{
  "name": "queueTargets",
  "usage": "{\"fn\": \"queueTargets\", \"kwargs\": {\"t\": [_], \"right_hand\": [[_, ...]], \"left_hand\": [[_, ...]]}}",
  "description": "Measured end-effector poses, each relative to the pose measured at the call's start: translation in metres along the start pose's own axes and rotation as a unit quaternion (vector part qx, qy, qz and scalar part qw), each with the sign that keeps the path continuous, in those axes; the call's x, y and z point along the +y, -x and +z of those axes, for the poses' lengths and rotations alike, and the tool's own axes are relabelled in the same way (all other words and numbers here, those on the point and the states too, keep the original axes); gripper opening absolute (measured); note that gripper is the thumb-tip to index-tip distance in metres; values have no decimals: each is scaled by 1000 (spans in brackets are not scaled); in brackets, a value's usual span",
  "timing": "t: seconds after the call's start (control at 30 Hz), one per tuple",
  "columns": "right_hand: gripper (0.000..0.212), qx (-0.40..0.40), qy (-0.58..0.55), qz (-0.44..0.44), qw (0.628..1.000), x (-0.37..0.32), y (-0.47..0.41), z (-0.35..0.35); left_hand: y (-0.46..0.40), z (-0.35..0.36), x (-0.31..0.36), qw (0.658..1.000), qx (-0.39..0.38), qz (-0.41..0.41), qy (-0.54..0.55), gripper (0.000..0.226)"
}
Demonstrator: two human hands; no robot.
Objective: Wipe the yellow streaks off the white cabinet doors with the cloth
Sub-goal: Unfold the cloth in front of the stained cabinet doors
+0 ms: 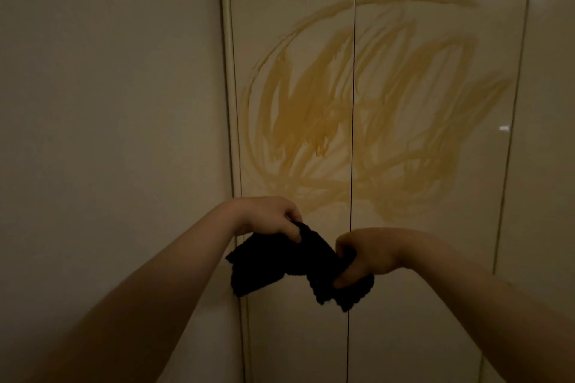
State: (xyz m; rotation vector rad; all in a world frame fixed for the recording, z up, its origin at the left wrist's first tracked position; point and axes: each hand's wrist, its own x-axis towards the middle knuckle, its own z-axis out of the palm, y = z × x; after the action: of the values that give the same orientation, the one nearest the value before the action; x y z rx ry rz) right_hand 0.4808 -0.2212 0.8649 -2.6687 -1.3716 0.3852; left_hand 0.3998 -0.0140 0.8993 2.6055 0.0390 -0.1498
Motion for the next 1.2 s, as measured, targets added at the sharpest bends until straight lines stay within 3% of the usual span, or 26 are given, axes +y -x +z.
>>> {"fn": "queueTargets", "kwargs": {"t": [0.17, 0.27, 0.33, 0.5, 0.63, 0.73, 0.9, 1.1, 1.2], "right_hand": [[59, -57, -246, -63, 966, 38, -10, -8], [79, -11, -372, -88, 924, 59, -23, -4], [70, 49, -403, -98, 909, 68, -36, -1], [18, 184, -335, -106, 918, 89, -61, 4], [27, 253, -232, -42, 938, 107, -77, 1], [32, 270, -119, -8, 956, 119, -86, -5], [40, 276, -38, 9, 960, 131, -100, -12], [48, 194, -44, 19, 980, 140, -107, -34], [39, 175, -36, -20, 984, 143, -109, -43]], "left_hand": [[-39, -1, 18, 997, 39, 2, 63, 33], [-61, 6, 27, 996, 71, 42, 34, 11], [-72, 9, 32, 993, 87, 75, 3, 10], [-99, 12, 39, 982, 122, 125, -76, 17], [-120, 16, 27, 976, 149, 109, -113, 19], [-135, 19, 16, 975, 141, 68, -156, 21], [-154, 21, 6, 967, 126, 23, -220, 24], [-155, 9, 1, 983, 119, 48, -135, 28], [-152, 2, -1, 990, 107, 63, -73, 34]]}}
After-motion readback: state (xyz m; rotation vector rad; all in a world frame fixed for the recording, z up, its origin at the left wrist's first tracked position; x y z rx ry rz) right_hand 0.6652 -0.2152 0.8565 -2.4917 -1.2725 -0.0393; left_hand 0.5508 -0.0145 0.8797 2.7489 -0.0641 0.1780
